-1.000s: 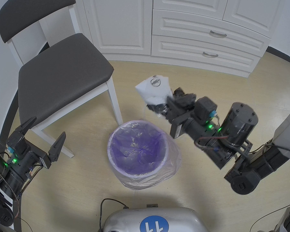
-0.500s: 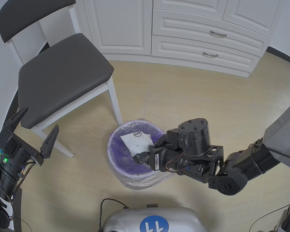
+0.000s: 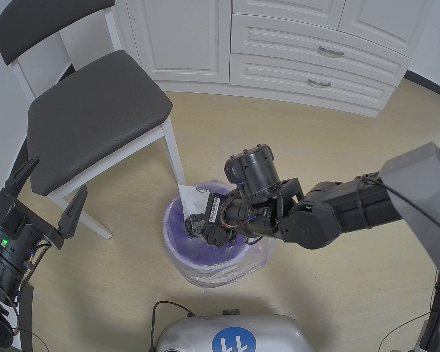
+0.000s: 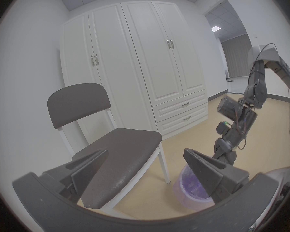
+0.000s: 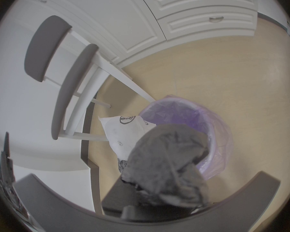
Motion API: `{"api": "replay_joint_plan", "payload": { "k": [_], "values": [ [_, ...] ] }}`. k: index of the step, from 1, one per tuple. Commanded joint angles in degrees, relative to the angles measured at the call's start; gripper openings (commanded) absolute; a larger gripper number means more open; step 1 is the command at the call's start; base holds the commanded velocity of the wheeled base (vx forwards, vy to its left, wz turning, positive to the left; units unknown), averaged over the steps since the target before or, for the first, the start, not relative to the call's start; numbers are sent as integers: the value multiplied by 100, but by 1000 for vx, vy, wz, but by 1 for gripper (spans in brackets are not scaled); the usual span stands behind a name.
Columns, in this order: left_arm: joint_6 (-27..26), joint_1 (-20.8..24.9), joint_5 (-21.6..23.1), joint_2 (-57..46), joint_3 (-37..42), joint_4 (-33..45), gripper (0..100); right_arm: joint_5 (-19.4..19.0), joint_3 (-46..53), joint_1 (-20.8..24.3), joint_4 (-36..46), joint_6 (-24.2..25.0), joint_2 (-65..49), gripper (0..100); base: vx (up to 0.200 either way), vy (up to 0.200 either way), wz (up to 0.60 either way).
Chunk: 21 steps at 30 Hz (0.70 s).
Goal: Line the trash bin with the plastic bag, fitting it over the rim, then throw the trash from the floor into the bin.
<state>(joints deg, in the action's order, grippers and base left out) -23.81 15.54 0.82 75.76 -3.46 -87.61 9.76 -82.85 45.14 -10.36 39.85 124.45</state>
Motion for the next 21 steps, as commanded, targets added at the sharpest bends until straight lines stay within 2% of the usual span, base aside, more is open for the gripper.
{"api": "replay_joint_plan", "payload": {
  "k": [1,21],
  "values": [
    [-10,10,-3,-27,-5,-1,100,-27,-390,-137,122,111,642,0,0,0,0],
    [-19,10,-11,17,3,7,100,-36,-997,-427,131,111,1767,0,0,0,0]
  ]
}}
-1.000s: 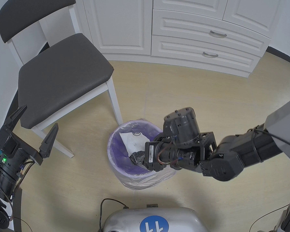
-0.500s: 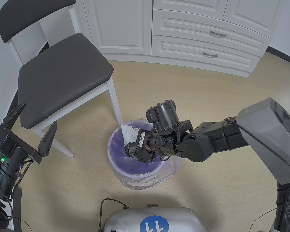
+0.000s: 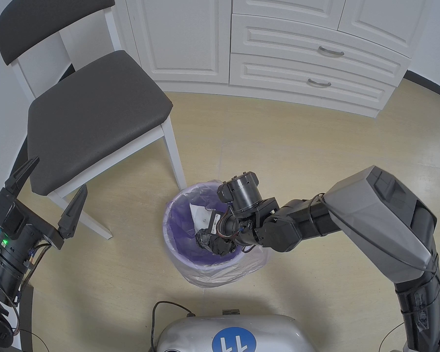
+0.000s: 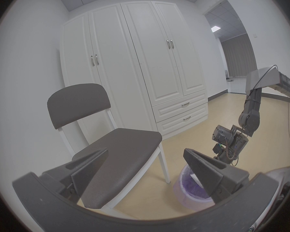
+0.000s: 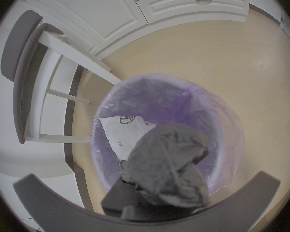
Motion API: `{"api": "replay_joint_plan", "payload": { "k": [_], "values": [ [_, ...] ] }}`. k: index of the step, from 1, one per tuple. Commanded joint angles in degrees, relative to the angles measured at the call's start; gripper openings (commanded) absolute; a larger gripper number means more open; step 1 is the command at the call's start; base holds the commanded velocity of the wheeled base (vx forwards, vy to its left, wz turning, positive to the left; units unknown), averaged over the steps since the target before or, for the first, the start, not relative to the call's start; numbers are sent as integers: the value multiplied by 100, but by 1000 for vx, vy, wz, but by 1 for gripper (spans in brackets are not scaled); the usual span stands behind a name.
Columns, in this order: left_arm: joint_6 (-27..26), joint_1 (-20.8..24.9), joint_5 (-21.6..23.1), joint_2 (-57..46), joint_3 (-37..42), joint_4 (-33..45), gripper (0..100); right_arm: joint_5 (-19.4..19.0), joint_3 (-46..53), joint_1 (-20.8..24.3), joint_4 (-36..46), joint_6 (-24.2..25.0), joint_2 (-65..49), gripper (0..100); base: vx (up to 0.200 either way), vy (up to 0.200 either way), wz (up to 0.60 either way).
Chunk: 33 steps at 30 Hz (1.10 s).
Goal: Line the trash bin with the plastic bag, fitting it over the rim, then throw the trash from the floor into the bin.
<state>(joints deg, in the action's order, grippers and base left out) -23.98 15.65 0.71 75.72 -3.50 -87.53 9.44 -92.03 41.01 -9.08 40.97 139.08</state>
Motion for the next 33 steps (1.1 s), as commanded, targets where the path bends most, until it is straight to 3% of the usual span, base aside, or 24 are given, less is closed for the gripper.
{"api": "replay_joint_plan", "payload": {
  "k": [1,8,14,20,30,33],
  "values": [
    [-2,-1,0,22,7,-1,100,-3,-105,-23,3,-10,348,0,0,0,0],
    [-10,-1,0,22,25,8,100,-258,-79,-93,82,-54,471,0,0,0,0],
    [-10,-1,0,22,33,17,100,-258,-536,-93,1102,-19,497,0,0,0,0],
    [-10,-1,0,22,25,17,100,-240,-782,-93,1163,148,629,0,0,0,0],
    [-10,-1,0,40,25,17,100,-82,-1485,-128,1137,746,945,0,0,0,0],
    [-10,-1,-9,49,33,17,100,190,-1854,-128,1058,877,1174,0,0,0,0]
  ]
}}
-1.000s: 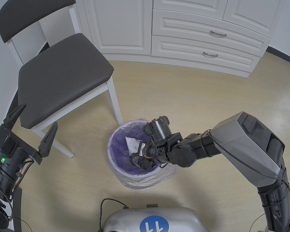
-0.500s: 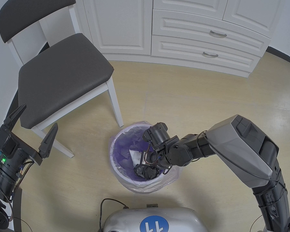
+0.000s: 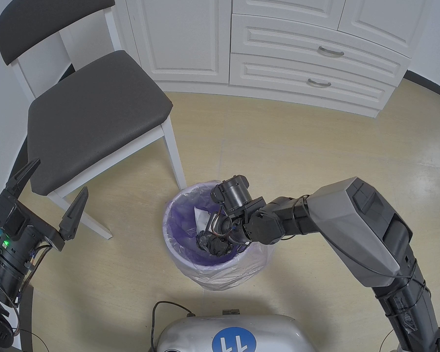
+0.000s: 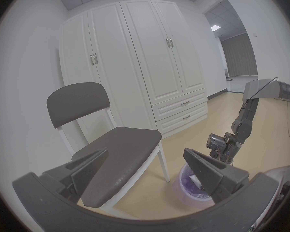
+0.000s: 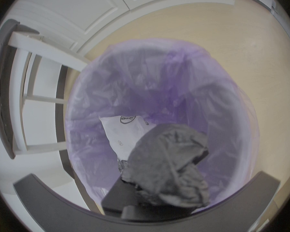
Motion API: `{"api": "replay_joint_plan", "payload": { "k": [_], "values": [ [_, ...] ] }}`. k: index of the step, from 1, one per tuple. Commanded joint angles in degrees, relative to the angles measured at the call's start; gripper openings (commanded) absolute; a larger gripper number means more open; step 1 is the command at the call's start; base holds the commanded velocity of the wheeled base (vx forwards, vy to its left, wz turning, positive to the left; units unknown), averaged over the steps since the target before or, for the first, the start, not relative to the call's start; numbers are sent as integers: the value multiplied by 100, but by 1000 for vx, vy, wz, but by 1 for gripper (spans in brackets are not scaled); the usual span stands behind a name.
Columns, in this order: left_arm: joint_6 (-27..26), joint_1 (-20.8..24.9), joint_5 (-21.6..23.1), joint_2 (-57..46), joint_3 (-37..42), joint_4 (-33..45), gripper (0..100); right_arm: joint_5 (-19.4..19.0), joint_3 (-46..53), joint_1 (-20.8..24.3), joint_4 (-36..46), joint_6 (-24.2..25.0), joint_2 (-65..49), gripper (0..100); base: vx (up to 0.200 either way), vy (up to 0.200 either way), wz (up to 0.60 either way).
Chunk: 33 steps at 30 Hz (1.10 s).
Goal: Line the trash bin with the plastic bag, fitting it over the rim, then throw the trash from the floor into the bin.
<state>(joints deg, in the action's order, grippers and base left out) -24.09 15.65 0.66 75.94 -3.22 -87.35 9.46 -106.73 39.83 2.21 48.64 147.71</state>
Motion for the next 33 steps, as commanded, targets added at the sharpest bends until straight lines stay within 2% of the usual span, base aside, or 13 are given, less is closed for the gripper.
{"api": "replay_joint_plan", "payload": {
  "k": [1,3,7,17,24,33],
  "values": [
    [-8,-1,-4,27,5,-2,100,214,-445,-19,-80,128,355,0,0,0,0],
    [-26,-1,-4,27,5,-2,100,399,-762,-10,-106,234,557,0,0,0,0],
    [-210,-10,-4,27,41,7,100,557,-786,-10,-133,339,750,0,0,0,0],
    [-263,-27,-4,9,49,25,100,566,-786,16,-194,427,662,0,0,0,0],
    [-263,-36,-4,-17,49,33,100,557,-786,139,588,365,662,0,0,0,0],
    [-263,-36,-4,-9,49,33,100,539,-786,139,526,392,627,0,0,0,0]
  ]
}}
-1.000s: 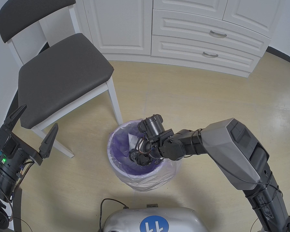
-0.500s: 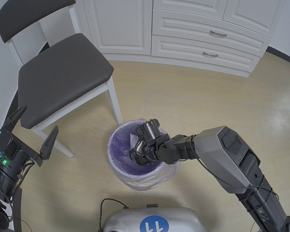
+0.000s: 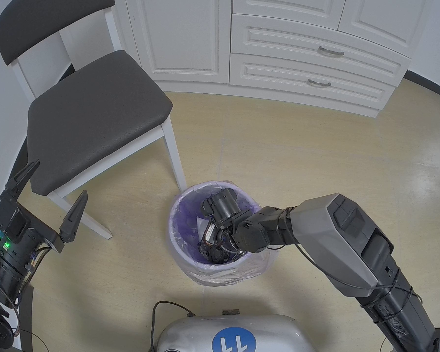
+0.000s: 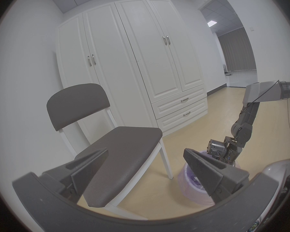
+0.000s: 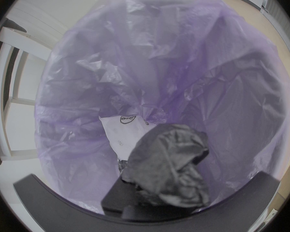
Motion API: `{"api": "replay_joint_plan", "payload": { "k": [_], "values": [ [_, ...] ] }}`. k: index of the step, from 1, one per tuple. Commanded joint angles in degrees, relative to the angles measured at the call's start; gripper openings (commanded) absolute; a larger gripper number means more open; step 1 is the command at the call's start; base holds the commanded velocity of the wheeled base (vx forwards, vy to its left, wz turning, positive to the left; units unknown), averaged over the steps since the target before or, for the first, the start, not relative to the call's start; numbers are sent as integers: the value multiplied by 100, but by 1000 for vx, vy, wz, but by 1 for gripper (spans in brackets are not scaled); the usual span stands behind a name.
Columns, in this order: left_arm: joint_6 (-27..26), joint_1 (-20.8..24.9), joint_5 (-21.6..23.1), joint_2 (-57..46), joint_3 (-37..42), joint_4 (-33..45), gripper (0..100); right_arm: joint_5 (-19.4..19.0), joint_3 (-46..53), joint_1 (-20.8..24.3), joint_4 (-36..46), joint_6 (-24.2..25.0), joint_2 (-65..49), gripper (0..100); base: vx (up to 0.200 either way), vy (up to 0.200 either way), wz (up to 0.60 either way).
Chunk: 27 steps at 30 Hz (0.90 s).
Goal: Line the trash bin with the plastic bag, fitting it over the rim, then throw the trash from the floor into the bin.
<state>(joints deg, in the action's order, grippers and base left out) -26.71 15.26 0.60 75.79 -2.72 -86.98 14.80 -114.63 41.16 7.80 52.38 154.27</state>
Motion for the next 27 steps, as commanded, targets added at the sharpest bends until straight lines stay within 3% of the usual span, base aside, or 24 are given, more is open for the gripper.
{"api": "replay_joint_plan", "payload": {
  "k": [1,6,18,27],
  "values": [
    [-1,3,2,6,-1,-3,100,5,4,7,-51,26,-29,0,0,0,0],
    [-1,3,2,-3,-9,-3,100,32,4,-2,-622,141,-29,0,0,0,0],
    [-1,-6,-7,-20,-9,-3,100,41,4,-64,-543,114,-178,0,0,0,0],
    [-1,-15,-7,-29,-18,-12,100,172,4,59,723,0,-767,0,0,0,0]
  ]
}}
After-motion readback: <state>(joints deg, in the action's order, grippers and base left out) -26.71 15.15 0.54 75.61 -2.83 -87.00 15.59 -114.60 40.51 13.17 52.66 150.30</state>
